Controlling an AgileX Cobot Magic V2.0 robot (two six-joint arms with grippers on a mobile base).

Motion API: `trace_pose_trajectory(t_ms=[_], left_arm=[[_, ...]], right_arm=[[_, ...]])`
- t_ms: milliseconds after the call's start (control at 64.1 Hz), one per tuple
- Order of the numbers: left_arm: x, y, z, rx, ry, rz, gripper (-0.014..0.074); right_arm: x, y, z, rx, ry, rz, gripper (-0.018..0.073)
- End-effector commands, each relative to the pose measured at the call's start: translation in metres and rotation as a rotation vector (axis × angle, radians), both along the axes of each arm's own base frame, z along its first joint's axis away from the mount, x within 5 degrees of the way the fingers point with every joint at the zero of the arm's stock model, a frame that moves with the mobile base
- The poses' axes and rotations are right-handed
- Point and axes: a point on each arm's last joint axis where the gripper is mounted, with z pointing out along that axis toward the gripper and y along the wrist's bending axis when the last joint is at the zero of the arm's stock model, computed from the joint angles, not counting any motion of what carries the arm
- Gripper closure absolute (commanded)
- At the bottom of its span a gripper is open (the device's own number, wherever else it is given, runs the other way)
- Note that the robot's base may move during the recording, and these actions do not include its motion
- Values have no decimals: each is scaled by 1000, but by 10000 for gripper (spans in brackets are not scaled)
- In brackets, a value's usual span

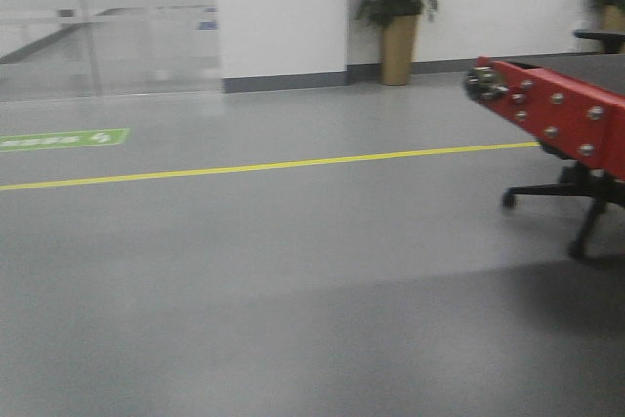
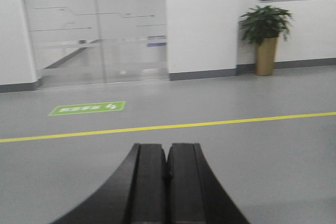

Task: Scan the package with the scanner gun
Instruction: 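Turn the base to face the table with the box and scanner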

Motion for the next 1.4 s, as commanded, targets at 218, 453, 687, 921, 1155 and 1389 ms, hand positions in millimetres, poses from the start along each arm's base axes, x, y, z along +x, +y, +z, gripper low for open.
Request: trace_pose_trajectory(t_ms=[218, 453, 687, 921, 1155, 1389], left_arm=[[-1, 0, 3, -8, -26, 4, 708], [-1, 0, 3, -8, -26, 4, 708], [-1, 0, 3, -8, -26, 4, 708], [-1, 0, 3, -8, -26, 4, 708], [-1, 0, 3, -8, -26, 4, 708], [-1, 0, 3, -8, -26, -4, 708]], right_arm=[[0, 0, 2, -8, -20, -5, 712], [0, 0, 2, -8, -20, -5, 712], [0, 0, 2, -8, -20, -5, 712], [0, 0, 2, -8, -20, -5, 712], [0, 0, 2, -8, -20, -5, 712], [0, 0, 2, -8, -20, -5, 712]])
